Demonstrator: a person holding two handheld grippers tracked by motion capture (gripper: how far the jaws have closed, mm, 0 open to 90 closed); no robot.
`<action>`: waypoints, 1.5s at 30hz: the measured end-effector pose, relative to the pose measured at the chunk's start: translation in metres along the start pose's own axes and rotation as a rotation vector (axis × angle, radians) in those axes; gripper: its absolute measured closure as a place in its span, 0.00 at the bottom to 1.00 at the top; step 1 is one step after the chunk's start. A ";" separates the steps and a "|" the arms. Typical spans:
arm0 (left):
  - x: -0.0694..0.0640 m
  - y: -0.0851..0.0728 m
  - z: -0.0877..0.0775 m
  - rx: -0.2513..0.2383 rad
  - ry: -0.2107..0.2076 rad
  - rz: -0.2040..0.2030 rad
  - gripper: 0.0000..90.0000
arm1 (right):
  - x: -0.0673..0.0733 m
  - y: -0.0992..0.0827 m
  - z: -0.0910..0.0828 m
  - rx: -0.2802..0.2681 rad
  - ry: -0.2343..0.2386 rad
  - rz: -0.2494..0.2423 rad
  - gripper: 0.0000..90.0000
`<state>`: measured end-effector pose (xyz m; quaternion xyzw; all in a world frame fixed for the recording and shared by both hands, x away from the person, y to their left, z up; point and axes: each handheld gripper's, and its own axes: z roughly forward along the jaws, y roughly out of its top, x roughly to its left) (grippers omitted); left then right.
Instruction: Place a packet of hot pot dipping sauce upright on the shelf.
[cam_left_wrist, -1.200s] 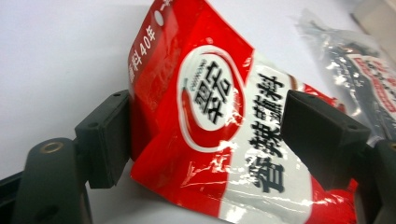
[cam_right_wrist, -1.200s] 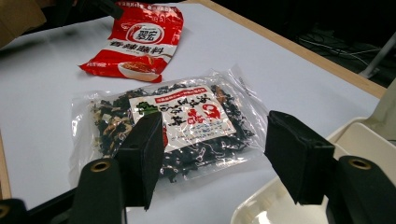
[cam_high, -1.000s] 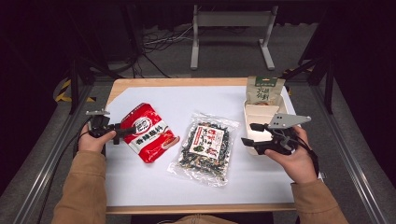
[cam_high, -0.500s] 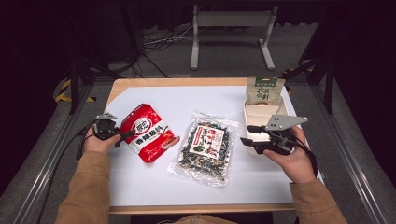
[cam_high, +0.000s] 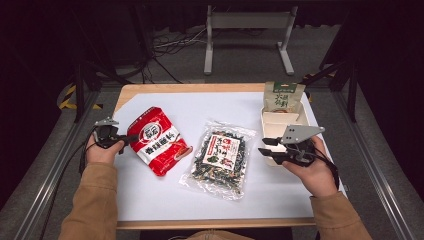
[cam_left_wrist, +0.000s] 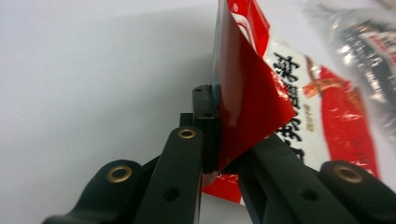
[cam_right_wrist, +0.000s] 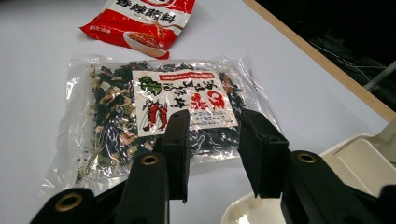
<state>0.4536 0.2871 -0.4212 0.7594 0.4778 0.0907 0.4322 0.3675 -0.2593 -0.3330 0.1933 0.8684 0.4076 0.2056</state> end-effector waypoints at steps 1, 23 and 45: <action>-0.002 0.002 -0.003 -0.015 -0.008 -0.003 0.98 | -0.001 0.000 0.000 0.001 -0.001 -0.001 0.70; -0.070 0.039 -0.059 -0.047 -0.160 0.134 0.98 | 0.000 0.004 -0.001 -0.025 0.011 0.008 0.64; -0.117 0.049 -0.104 -0.057 -0.230 0.297 0.98 | 0.008 0.011 0.003 -0.032 0.054 0.006 0.64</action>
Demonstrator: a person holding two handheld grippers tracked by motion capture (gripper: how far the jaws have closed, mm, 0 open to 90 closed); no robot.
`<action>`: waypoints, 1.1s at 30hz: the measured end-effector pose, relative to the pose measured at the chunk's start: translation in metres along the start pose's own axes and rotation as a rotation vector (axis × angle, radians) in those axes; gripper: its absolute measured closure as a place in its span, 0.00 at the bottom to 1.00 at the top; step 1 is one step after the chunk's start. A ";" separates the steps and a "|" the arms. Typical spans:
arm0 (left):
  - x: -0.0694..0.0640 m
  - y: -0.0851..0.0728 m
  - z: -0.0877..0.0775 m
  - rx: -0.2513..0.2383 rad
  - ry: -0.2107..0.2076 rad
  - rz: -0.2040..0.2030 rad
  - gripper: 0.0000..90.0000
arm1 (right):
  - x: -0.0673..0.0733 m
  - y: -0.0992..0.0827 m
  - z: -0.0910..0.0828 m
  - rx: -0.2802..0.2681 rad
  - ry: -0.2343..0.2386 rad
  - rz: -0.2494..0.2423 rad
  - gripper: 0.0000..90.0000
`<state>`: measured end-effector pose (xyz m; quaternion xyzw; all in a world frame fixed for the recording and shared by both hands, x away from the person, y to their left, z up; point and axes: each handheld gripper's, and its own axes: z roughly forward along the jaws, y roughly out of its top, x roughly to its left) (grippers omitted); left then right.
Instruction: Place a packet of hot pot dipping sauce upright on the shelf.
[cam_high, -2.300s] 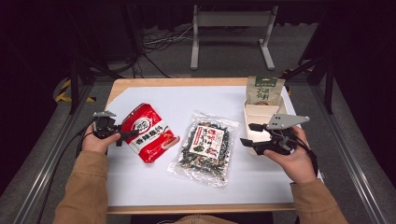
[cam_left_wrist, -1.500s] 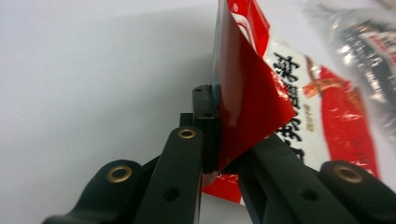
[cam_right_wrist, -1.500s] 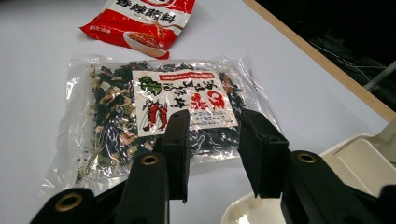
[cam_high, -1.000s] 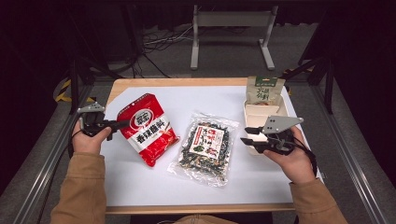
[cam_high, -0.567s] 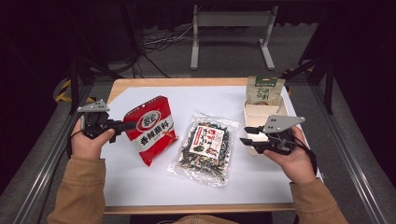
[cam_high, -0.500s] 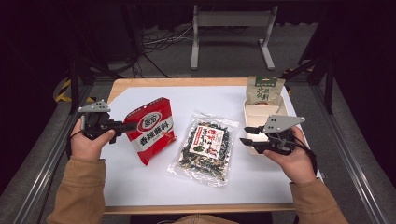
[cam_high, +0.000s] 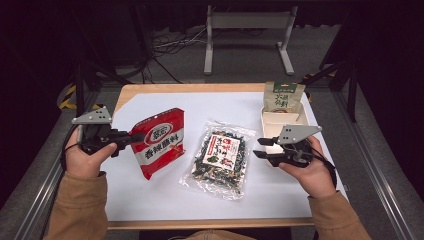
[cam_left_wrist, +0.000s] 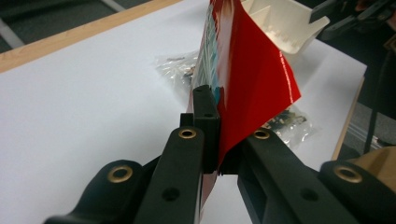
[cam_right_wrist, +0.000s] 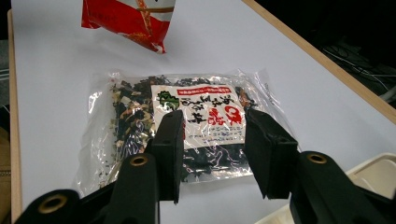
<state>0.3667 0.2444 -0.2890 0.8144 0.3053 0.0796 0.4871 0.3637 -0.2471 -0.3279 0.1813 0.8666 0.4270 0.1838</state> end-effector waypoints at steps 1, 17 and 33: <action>-0.002 0.001 -0.002 -0.003 -0.007 0.007 0.98 | 0.001 0.001 0.001 -0.001 0.005 0.004 0.64; -0.038 0.014 -0.007 -0.049 -0.165 0.131 0.98 | 0.027 0.016 0.025 0.001 0.106 0.010 0.57; -0.078 0.025 0.028 0.009 -0.310 0.246 0.98 | 0.055 0.027 0.046 -0.002 0.233 -0.016 0.52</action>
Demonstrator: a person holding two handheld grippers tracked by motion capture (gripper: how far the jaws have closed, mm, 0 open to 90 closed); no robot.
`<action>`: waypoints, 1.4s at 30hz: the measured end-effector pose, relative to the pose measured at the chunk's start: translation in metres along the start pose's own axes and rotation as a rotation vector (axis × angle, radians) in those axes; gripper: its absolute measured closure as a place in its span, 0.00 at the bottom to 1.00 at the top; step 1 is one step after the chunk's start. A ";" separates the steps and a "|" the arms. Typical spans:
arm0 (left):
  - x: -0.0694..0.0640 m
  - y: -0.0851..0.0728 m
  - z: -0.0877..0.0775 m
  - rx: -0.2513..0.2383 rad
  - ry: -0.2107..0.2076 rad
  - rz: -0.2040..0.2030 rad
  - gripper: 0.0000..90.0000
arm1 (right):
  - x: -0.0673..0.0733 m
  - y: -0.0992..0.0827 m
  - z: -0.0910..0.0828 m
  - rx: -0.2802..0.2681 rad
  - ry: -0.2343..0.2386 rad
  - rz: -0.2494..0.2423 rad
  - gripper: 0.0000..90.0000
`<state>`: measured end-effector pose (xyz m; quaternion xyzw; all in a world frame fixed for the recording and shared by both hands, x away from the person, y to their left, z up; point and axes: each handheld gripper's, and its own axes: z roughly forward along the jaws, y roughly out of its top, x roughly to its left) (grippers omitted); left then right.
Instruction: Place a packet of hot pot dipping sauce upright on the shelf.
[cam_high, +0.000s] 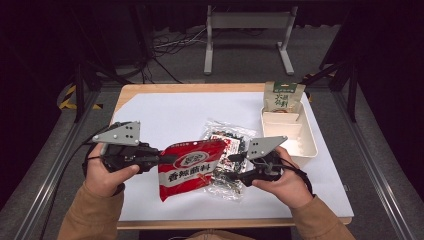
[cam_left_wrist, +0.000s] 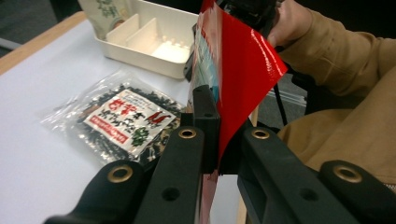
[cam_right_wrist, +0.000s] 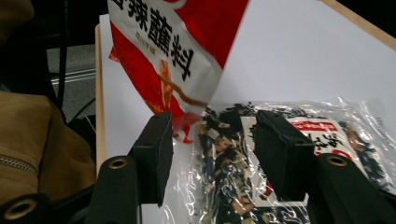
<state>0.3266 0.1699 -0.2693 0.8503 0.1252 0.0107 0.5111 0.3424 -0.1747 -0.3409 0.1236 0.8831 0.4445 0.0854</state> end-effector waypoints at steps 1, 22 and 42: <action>-0.001 0.001 0.002 0.001 -0.006 0.004 0.99 | 0.001 0.000 0.002 0.000 0.008 0.001 0.51; -0.003 0.003 0.016 -0.062 -0.033 0.043 0.99 | -0.002 -0.005 0.027 -0.086 0.105 -0.039 0.61; 0.000 0.001 0.014 -0.091 -0.032 0.033 0.98 | -0.004 -0.002 0.018 -0.117 0.161 -0.039 0.98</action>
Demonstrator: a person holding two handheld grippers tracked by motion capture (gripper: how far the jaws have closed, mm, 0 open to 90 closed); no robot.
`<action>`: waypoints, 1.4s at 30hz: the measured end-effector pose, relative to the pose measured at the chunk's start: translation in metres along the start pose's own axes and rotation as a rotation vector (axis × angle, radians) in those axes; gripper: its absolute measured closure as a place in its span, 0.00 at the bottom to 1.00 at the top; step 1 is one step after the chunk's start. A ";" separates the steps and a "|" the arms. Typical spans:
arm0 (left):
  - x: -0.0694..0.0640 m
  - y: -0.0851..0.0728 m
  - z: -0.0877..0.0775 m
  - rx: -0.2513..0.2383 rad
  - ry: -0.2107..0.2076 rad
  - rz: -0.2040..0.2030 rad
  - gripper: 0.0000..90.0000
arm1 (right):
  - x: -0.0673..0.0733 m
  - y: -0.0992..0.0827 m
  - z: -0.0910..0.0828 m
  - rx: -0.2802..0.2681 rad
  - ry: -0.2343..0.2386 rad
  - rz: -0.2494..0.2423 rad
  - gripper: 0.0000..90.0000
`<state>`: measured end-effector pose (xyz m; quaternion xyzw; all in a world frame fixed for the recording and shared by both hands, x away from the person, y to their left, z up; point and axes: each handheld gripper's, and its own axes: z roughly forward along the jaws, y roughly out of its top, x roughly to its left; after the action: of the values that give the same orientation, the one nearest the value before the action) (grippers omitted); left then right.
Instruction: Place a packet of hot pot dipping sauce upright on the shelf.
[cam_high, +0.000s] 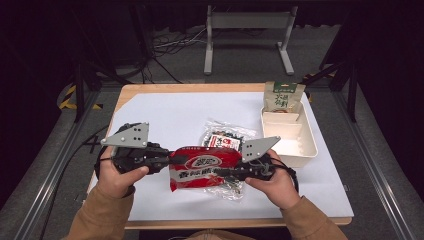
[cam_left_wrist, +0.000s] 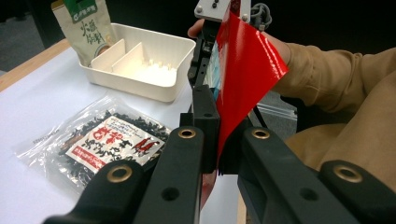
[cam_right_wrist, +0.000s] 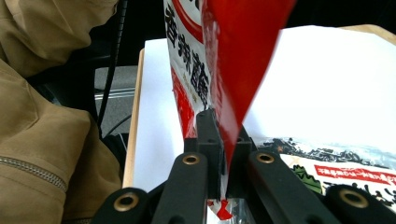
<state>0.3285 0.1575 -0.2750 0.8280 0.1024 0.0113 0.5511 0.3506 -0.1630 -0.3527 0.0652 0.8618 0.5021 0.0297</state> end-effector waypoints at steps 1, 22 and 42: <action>0.000 0.000 0.000 0.000 0.004 0.001 0.98 | 0.000 0.000 0.000 0.001 0.000 0.004 0.98; 0.009 -0.006 -0.001 -0.013 0.120 -0.010 0.58 | -0.005 0.010 -0.032 0.048 -0.052 0.058 0.99; 0.037 -0.025 -0.001 0.007 0.220 -0.071 0.31 | -0.025 0.024 -0.083 0.096 -0.180 0.074 0.99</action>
<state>0.3609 0.1743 -0.3013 0.8195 0.1917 0.0822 0.5338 0.3674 -0.2263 -0.2914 0.1433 0.8757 0.4532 0.0854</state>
